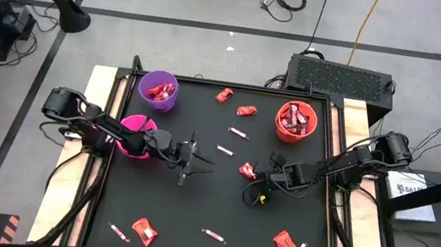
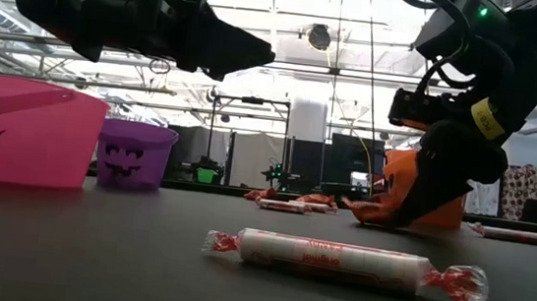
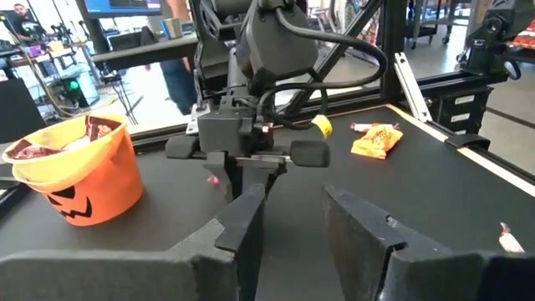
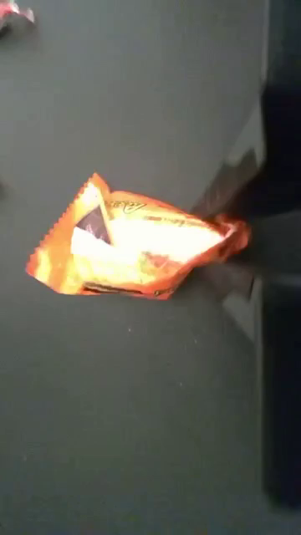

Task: Sort candy by brand, put in halloween buckets
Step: Put the orange candy into the purple bucket

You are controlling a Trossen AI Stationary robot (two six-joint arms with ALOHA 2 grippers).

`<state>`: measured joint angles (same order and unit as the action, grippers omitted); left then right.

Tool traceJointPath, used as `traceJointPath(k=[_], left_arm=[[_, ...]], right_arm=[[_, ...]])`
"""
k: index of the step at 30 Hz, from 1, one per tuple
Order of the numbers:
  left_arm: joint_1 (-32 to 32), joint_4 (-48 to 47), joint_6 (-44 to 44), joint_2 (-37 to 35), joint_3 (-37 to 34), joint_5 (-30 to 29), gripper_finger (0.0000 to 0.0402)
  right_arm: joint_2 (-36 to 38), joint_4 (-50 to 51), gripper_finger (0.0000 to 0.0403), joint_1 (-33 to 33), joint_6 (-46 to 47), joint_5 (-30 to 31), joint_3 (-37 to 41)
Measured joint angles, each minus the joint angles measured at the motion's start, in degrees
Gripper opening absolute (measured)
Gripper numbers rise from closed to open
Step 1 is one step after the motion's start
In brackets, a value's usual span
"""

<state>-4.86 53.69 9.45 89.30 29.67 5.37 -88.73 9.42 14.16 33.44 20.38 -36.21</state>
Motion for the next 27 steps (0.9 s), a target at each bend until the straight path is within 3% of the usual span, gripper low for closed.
traceJointPath(k=[2,4,18,24,27], left_arm=[[0.01,-0.1,0.0,0.0,0.0,0.0,0.0127],[0.02,-0.16,0.01,0.0,0.0,0.0,0.0127],[-0.13,-3.1,0.43,-0.02,0.0,2.15,0.0127],[-2.01,-3.8,5.11,-0.02,0.0,11.9,0.0127],[-4.49,-3.49,7.87,-0.02,0.0,12.25,0.0127]], right_arm=[[0.01,0.04,0.0032,0.01,0.23,-1.4,0.0],[0.16,-0.17,0.001,-0.01,0.27,-3.25,0.0],[0.17,-3.05,0.0002,3.43,3.09,-7.05,-7.93],[0.0,-11.93,0.0001,8.41,1.71,-6.53,-8.52],[-0.28,-14.99,0.0001,11.02,1.48,-4.32,-8.52]])
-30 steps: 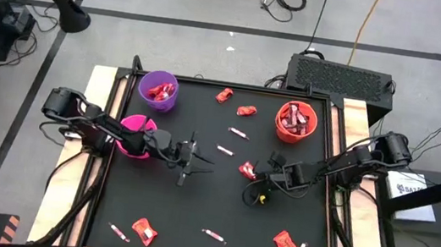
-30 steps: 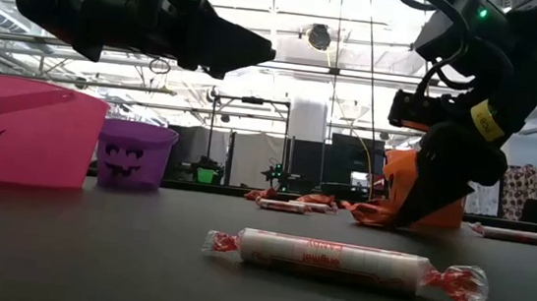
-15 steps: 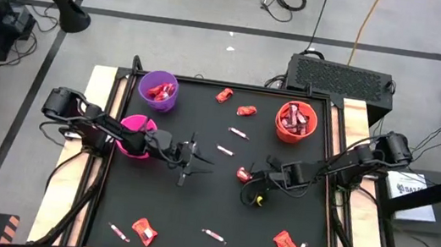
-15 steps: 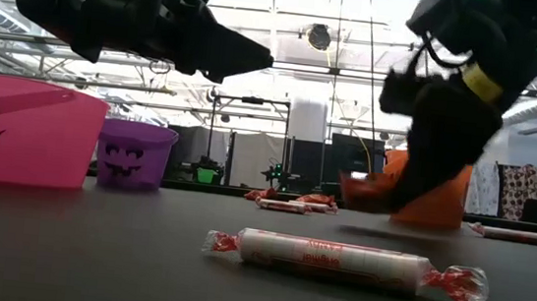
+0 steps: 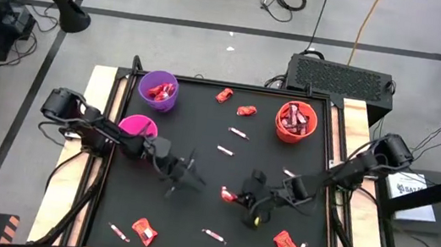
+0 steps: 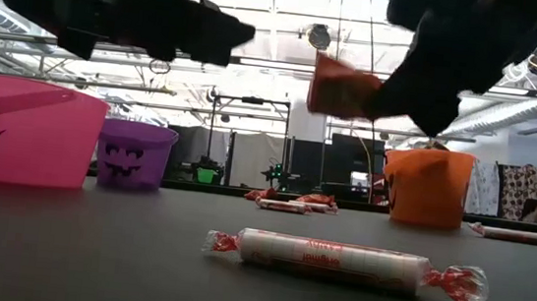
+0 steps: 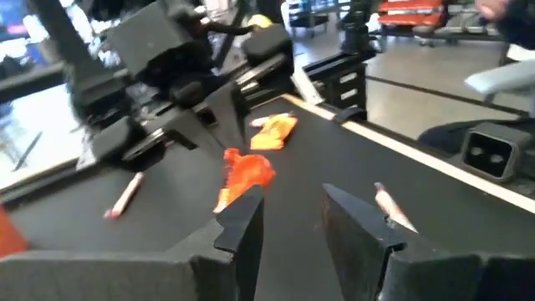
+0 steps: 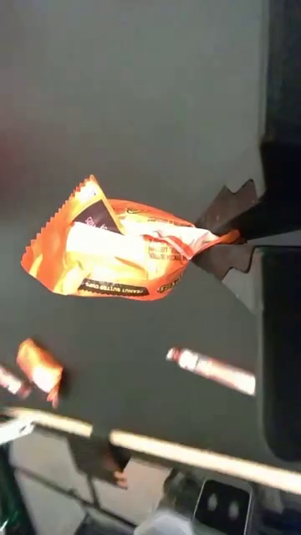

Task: Sort candy by brand, put in halloween buckets
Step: Put the orange candy into the purple bucket

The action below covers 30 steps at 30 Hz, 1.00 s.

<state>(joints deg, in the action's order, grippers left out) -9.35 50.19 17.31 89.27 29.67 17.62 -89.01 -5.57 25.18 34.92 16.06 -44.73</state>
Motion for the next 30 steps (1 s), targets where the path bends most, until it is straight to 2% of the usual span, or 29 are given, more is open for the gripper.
traceJointPath(k=[7,11,17,19,23,30], left_arm=[[-4.39,0.38,5.58,0.0,0.38,-1.87,0.0127],[-5.57,0.55,6.22,0.0,0.38,-1.96,0.0127],[-7.06,3.57,9.7,2.45,0.42,-2.12,0.0127],[-7.63,6.25,11.85,4.78,0.44,-2.06,0.0127],[-8.04,6.52,15.03,8.71,1.98,-2.18,0.0127],[-8.04,6.79,15.03,15.75,7.83,-2.87,0.0127]], right_arm=[[-0.53,-2.09,0.0001,5.57,1.36,8.28,0.0],[-3.06,-5.35,0.0001,7.19,0.32,9.33,0.0],[-10.06,-13.56,0.0001,6.84,-2.64,9.31,0.0],[-11.86,-15.94,0.0001,6.06,-2.85,7.27,0.0],[-12.59,-16.49,0.0001,4.06,-0.7,2.29,0.0],[-12.63,-17.52,0.0001,3.26,-1.04,1.56,0.0]])
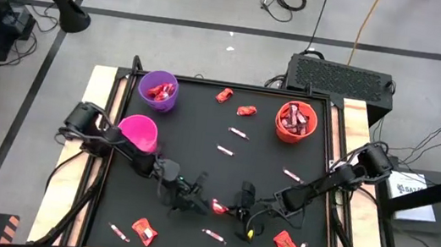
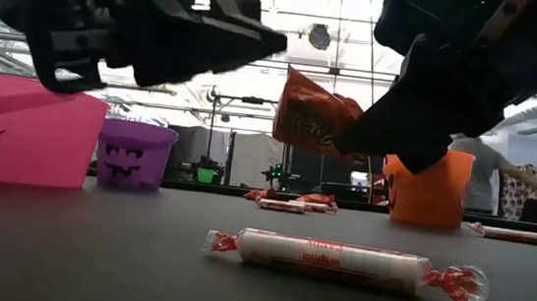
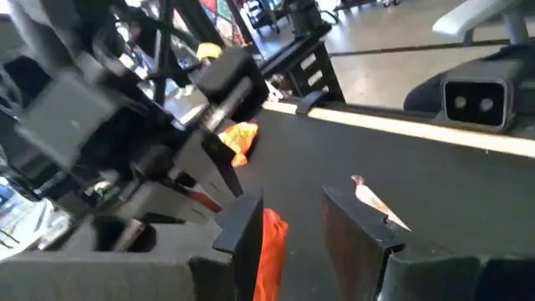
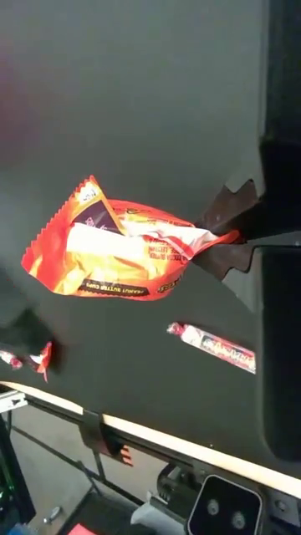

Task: Sort candy by brand, put in halloween buckets
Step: Put the orange candy into the purple bucket

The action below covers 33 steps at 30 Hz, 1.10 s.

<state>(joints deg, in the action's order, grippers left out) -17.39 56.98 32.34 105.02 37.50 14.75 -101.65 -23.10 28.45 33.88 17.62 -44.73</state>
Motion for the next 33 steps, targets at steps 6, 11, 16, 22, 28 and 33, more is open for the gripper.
traceJointPath(k=[6,11,16,22,28,33], left_arm=[[0.06,-0.04,0.06,3.22,2.95,-0.26,0.0127],[0.11,0.11,0.1,3.4,4.77,-1.38,0.0127],[0.11,-0.66,1.48,3.4,5.87,-1.27,0.0127],[1.02,-5.0,1.46,3.4,5.83,-1.54,0.0127],[1.64,-5.64,1.42,3.4,5.83,-1.69,0.0127],[1.79,-7.05,1.37,3.4,5.83,-1.68,0.0127]], right_arm=[[0.0,-0.3,0.0001,0.21,-0.05,-0.22,0.0],[0.0,-0.28,0.0001,0.15,-0.12,-1.47,0.0],[0.0,-0.36,0.0001,0.15,-0.1,-1.44,0.0],[0.0,-0.45,0.0001,0.15,-0.1,-1.43,0.0],[0.0,-0.44,0.0001,0.15,-0.12,-1.36,0.0],[0.0,-0.28,0.0001,0.15,-0.17,-1.41,0.0]])
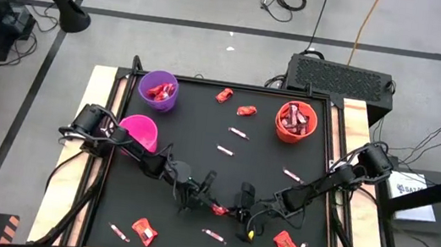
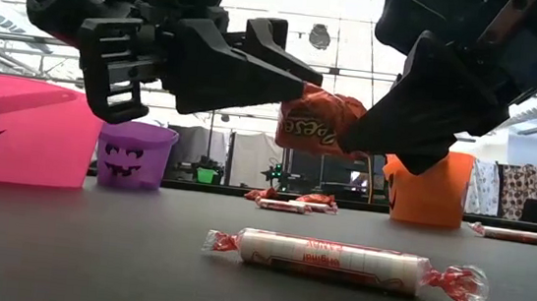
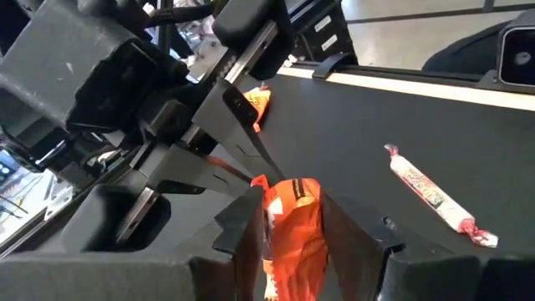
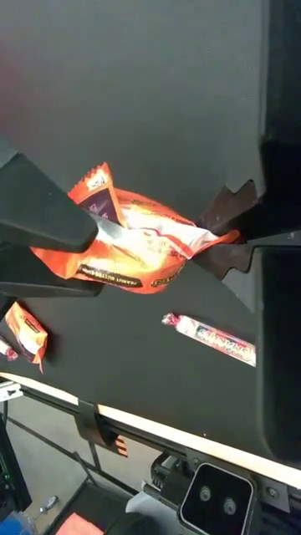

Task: Sort candy by brand, put in halloween buckets
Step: Put the orange candy into the purple bucket

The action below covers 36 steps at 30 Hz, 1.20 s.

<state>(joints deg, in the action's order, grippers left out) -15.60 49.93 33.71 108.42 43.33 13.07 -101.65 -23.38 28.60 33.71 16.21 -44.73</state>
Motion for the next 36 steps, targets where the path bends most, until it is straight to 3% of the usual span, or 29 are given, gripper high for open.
traceJointPath(k=[9,17,24,29,36], left_arm=[[-0.02,0.02,-0.24,0.0,0.0,0.41,0.0121],[-0.02,0.15,-0.33,-0.44,-0.04,0.41,0.001],[-0.02,0.57,-1.49,-0.72,-0.04,0.34,0.0004],[-0.03,0.03,-2.43,-0.74,-0.04,0.17,0.0002],[-0.04,-2.82,-4.84,-4.22,-0.04,-5.34,0.0001]], right_arm=[[0.0,-0.02,0.0001,0.0,-0.13,0.0,0.0],[0.0,-0.09,0.0008,-0.13,-2.15,0.26,0.0],[0.0,-0.46,0.0015,-0.25,-4.85,1.25,0.0],[0.0,-0.32,0.0058,-0.46,-5.59,6.21,0.02],[0.0,-0.32,0.017,-0.54,-9.19,12.69,0.02]])
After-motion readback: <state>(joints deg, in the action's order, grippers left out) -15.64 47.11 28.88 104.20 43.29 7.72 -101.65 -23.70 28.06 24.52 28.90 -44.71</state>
